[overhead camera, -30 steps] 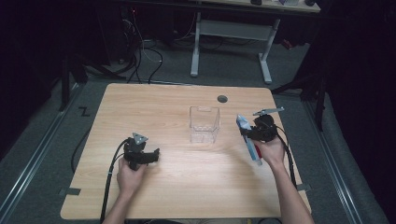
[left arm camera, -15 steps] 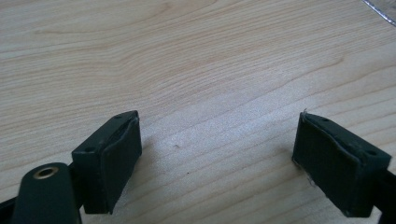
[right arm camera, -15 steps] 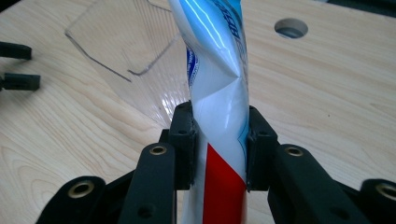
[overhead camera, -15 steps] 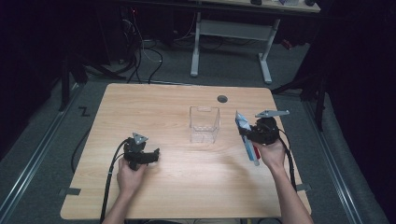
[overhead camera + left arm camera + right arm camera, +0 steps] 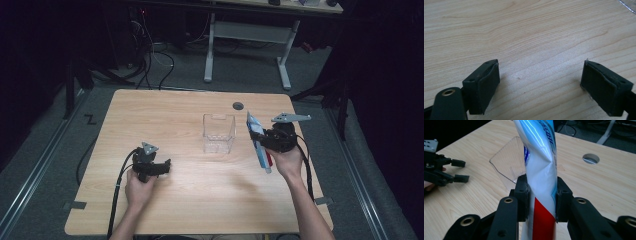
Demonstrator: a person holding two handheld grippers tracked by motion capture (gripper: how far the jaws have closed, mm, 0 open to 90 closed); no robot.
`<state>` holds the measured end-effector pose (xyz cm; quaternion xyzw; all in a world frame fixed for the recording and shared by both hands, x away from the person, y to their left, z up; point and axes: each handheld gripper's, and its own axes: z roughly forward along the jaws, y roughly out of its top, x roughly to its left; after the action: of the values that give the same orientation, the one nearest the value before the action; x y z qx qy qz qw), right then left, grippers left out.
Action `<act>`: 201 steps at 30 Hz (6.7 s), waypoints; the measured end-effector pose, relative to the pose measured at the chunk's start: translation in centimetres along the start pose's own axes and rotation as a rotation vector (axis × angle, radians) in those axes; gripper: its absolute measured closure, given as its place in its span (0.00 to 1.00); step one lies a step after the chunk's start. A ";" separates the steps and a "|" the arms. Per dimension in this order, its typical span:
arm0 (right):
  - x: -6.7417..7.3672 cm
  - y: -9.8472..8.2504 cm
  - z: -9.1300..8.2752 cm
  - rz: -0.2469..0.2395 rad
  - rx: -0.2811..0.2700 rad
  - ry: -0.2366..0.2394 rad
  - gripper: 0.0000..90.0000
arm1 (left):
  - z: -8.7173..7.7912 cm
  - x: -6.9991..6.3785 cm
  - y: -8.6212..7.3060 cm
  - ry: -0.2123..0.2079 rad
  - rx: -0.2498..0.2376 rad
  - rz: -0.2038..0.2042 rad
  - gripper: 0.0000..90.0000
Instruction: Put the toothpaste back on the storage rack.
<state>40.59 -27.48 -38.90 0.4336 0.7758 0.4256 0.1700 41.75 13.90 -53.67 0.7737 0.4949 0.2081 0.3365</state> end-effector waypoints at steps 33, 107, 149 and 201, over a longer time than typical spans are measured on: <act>2.7 5.5 2.7 -0.047 -0.098 0.076 0.78 | 0.0 0.0 0.0 0.000 0.001 0.001 0.17; 1.8 7.2 10.8 0.020 -0.024 -0.014 0.78 | 0.0 0.0 0.0 0.000 0.001 0.004 0.17; 1.0 4.4 11.3 0.073 0.058 -0.035 0.75 | 0.0 0.0 0.0 0.000 0.000 0.002 0.17; 0.7 4.0 6.9 -0.017 -0.004 -0.194 0.57 | 0.0 0.0 0.0 0.002 0.000 0.003 0.17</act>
<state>46.65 -22.35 -39.58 0.4657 0.7585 0.3819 0.2489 41.72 13.88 -53.68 0.7741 0.4942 0.2092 0.3357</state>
